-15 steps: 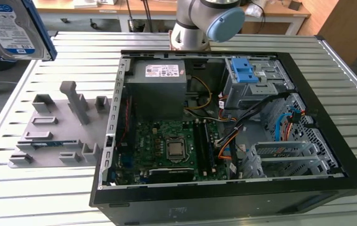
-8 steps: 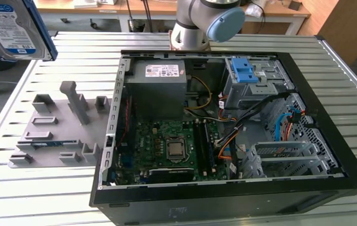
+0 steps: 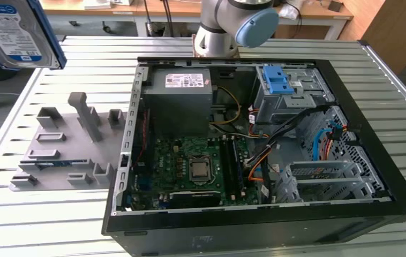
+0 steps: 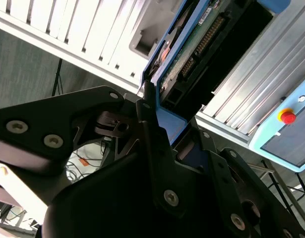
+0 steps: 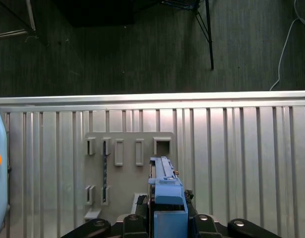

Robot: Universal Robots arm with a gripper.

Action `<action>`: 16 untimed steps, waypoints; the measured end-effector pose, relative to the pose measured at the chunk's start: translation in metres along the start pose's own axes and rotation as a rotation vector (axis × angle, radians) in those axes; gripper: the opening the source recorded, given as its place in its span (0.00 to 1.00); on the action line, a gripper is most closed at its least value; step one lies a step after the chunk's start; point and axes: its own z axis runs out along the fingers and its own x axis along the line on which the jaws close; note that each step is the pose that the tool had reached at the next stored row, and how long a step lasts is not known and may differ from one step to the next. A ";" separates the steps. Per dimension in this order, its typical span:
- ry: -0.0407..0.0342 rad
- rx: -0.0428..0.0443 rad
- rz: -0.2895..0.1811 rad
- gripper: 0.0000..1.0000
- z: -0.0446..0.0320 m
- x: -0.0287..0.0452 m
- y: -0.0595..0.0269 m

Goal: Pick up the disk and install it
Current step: 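Pick up the disk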

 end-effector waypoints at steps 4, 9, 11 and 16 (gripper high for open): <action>0.0000 0.0001 0.000 0.36 0.0000 0.0002 -0.0016; 0.0000 0.0001 0.000 0.36 0.0000 0.0038 -0.0020; 0.0000 0.0000 0.000 0.36 0.0000 0.0060 -0.0022; -0.0001 0.0001 0.000 0.36 -0.0002 0.0119 -0.0068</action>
